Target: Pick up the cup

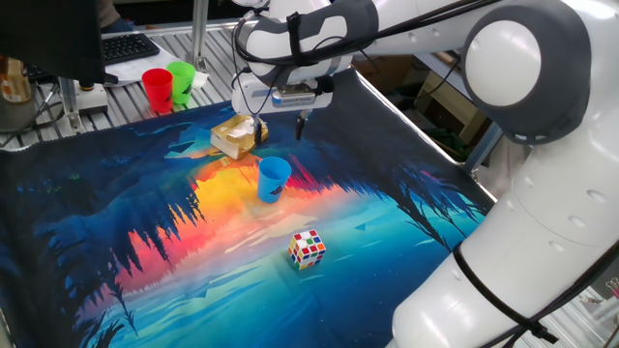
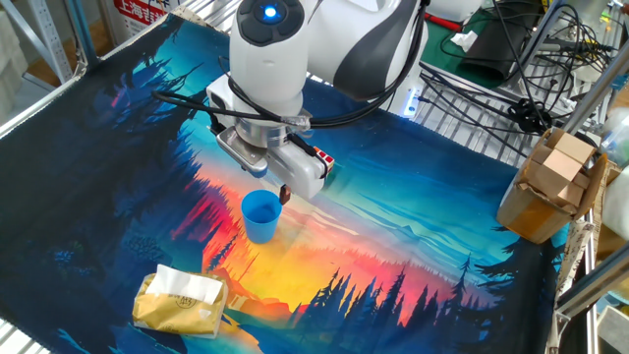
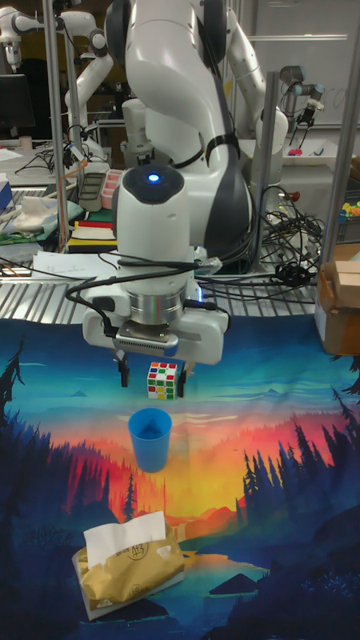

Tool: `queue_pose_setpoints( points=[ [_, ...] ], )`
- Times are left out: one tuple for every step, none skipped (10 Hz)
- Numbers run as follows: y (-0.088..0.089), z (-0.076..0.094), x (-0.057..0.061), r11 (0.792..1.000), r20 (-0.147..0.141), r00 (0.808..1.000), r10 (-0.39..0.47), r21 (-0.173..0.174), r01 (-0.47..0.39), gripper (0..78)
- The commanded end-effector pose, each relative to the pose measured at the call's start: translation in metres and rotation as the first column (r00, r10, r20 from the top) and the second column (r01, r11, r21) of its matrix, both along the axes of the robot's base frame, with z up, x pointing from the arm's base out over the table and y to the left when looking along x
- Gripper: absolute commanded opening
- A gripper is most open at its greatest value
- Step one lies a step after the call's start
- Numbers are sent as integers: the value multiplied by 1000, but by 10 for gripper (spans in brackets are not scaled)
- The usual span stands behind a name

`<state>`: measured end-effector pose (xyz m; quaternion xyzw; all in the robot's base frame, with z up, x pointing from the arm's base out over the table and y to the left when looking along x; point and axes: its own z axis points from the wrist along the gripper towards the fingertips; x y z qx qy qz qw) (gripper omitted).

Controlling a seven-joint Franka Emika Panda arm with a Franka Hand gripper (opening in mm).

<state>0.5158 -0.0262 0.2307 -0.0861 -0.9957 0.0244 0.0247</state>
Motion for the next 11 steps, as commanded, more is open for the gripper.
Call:
queue_pose_setpoints(
  points=[
    [0, 1, 1, 1000, -104, 995, 8, 2, -8, 774],
    [0, 1, 1, 1000, -104, 994, 18, 3, -18, 774],
    [-1, 0, 1, 1000, -105, 994, 27, 2, -27, 774],
    [-2, -1, 2, 999, -106, 994, 40, 0, -40, 774],
    [-4, -2, 3, 999, -108, 993, 53, 3, -53, 774],
    [-7, -6, 4, 998, -108, 992, 67, 5, -67, 774],
    [-9, -11, 3, 997, -107, 991, 80, 8, -80, 774],
    [-9, -14, 2, 996, -106, 991, 85, 9, -84, 774],
    [-7, -19, -2, 996, -104, 991, 85, 8, -84, 774],
    [-6, -20, -3, 996, -103, 991, 85, 8, -84, 774],
    [-4, -24, -4, 996, -102, 991, 86, 11, -85, 774]
  ],
)
